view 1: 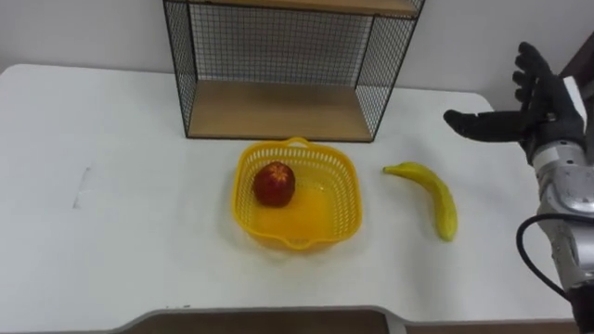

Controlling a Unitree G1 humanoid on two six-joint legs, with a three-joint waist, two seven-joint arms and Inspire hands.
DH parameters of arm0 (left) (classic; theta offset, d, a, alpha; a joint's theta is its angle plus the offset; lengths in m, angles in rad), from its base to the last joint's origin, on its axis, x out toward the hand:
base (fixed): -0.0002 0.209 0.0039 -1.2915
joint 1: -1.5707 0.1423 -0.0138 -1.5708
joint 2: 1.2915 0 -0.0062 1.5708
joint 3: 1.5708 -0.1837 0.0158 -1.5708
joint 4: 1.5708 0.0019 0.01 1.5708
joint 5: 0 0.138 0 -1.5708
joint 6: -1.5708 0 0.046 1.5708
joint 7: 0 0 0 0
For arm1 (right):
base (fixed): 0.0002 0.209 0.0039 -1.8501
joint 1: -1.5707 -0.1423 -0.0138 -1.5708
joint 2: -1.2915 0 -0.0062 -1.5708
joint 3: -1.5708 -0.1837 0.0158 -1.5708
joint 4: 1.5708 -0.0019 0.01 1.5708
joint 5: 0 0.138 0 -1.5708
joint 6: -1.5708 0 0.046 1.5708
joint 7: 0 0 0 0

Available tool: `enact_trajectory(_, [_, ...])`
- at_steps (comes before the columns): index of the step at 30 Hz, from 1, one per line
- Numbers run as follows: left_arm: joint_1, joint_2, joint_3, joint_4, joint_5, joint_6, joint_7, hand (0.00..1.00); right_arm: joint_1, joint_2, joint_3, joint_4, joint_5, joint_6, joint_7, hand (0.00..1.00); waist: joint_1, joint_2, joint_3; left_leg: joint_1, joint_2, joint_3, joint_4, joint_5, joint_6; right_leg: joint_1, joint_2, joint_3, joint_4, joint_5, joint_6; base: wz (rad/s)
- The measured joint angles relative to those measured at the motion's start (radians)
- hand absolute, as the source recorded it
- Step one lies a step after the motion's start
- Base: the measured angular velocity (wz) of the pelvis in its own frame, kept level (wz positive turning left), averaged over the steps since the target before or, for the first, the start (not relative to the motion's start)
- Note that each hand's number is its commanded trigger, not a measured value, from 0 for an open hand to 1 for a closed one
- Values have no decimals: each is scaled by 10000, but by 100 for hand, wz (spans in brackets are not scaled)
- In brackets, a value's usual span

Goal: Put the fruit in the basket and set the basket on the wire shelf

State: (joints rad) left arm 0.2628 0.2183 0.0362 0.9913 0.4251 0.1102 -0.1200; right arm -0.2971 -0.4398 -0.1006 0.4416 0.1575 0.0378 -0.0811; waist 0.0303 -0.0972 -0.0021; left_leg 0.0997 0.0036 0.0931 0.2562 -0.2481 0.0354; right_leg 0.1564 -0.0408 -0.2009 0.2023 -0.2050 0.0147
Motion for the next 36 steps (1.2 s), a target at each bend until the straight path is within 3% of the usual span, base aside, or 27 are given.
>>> enact_trajectory(11, [-2,46,21,10,-2,176,-11,0,-1,-5,67,1161,-758,85,1080,0,102,-41,27,-20,2,14,-6,0,-1,0,11,44,-3,0,0,0])
enact_trajectory(19, [-72,45,17,79,-8,189,-24,0,0,-4,218,1467,-893,83,1301,0,181,-38,40,0,4,19,-10,0,-1,-1,13,60,-10,0,-1,0])
enact_trajectory(30, [-71,55,10,185,-4,183,-66,0,9,22,1100,1649,-1226,79,1744,0,367,61,101,41,2,18,26,0,-1,17,6,63,-25,1,-2,0])
enact_trajectory(36, [-75,54,12,143,2,185,-156,0,25,28,1123,1840,-1280,83,2000,0,339,77,87,73,1,18,4,0,-2,27,7,60,-22,1,-1,0])
